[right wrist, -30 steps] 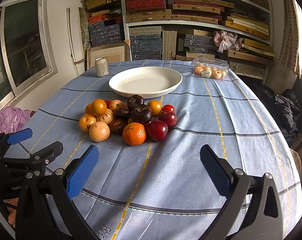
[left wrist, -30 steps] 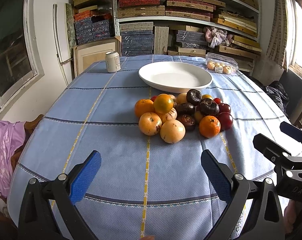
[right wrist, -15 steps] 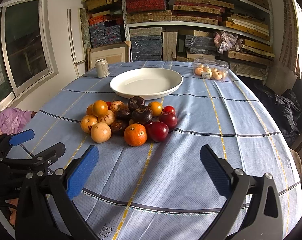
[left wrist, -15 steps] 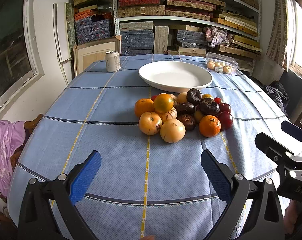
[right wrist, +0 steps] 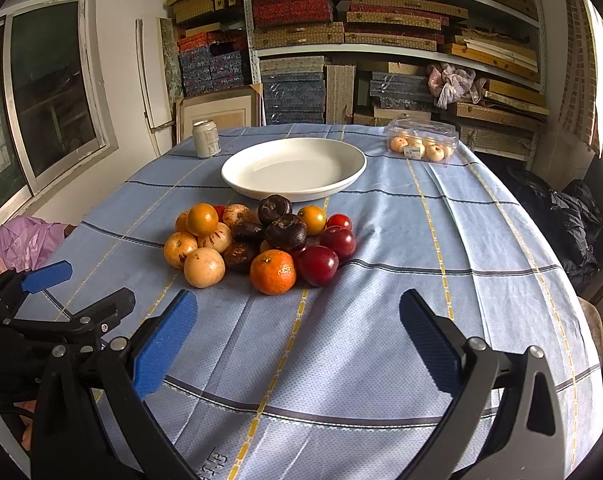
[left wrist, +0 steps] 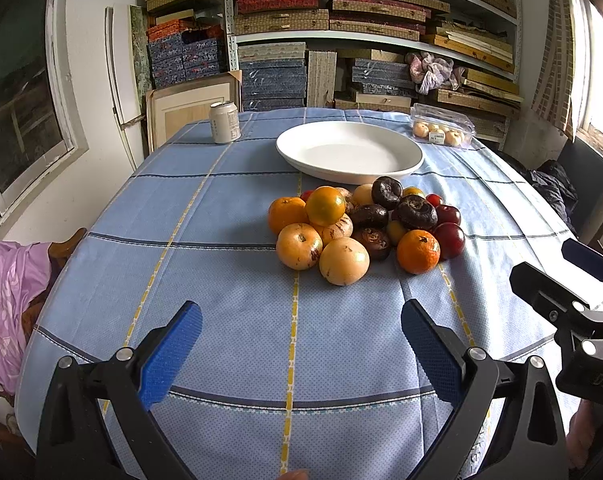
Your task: Organize fruits
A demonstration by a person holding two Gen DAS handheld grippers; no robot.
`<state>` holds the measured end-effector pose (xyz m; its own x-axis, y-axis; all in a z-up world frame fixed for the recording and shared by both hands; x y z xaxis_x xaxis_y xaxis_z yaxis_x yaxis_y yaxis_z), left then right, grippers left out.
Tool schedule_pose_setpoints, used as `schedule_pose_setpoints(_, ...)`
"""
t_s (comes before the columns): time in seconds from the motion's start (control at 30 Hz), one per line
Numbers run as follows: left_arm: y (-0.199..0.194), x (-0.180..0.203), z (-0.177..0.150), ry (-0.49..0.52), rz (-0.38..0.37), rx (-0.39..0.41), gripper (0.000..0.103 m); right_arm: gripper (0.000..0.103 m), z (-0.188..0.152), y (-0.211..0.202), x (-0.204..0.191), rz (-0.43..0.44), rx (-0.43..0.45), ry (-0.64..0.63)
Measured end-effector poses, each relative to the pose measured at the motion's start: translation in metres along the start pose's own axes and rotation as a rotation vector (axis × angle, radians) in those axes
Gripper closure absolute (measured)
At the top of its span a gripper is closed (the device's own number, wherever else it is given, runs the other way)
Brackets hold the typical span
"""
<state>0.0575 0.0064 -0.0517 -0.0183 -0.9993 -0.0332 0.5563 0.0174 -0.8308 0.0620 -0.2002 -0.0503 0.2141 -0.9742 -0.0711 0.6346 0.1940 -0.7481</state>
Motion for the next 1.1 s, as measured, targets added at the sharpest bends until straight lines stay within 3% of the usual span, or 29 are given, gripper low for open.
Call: schedule_pose_setpoints(1.1, 0.012, 0.004, -0.007, 0.017, 0.005, -0.028, 0.003, 0.004, 0.002, 0.001, 0.000, -0.001, -0.003, 0.004)
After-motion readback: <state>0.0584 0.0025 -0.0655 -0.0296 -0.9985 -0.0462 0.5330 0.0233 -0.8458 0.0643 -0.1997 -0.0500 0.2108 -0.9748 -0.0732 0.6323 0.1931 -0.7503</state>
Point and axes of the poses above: each gripper's, at about its wrist camera, not at the fingertips, and y roughly the way its jaws point, x to its right, z to its top, the point moved 9 cm from there along y, roughly the way its jaws point, and after that the axes turned 15 degrees about -x, right-handed, at the moved point
